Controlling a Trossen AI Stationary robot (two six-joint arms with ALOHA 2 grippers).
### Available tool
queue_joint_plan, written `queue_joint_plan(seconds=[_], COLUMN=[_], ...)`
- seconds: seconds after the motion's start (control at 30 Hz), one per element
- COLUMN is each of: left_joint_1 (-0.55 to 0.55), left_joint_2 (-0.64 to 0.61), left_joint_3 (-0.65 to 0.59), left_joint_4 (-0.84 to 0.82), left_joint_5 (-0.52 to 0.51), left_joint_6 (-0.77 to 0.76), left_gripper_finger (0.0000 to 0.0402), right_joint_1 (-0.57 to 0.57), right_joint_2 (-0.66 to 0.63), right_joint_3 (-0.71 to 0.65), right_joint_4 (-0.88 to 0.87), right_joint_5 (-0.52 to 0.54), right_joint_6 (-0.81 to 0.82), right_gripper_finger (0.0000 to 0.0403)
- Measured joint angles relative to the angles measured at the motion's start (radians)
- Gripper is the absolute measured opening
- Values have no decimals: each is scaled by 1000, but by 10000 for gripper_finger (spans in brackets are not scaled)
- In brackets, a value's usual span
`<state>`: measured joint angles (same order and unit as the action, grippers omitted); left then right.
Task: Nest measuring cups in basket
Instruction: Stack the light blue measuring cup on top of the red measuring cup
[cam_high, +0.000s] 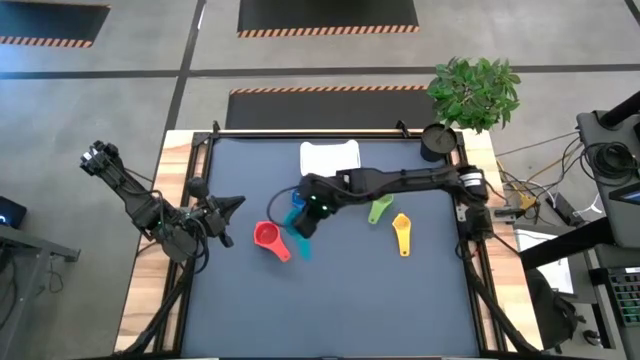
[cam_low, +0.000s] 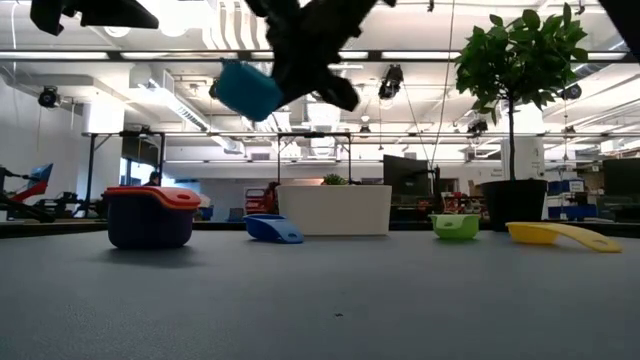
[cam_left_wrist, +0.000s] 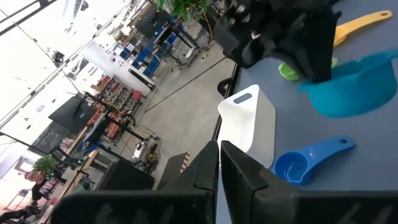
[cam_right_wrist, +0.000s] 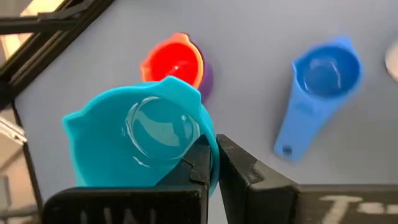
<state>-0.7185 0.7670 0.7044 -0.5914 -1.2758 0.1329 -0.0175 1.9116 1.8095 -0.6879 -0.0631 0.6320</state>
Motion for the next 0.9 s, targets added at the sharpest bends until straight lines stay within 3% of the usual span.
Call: queue_joint_plan(seconds=[0.5,0.63,0.9], left_joint_1=[0,0,0], left_joint_2=[0,0,1], left_joint_3=[0,0,0], left_joint_4=[22,24,27], left_joint_5=[0,0,0], left_joint_6=[-17,-24,-30], left_gripper_finger=[0,0,0], right_joint_1=[-31,-38,-42], right_joint_2=[369,385,402], right_joint_3=[546,532,534], right_joint_4=[-216,-159,-95], right_joint_5=[-28,-76,-76], right_joint_6=[-397,-427,-536], right_gripper_finger=[9,9,9])
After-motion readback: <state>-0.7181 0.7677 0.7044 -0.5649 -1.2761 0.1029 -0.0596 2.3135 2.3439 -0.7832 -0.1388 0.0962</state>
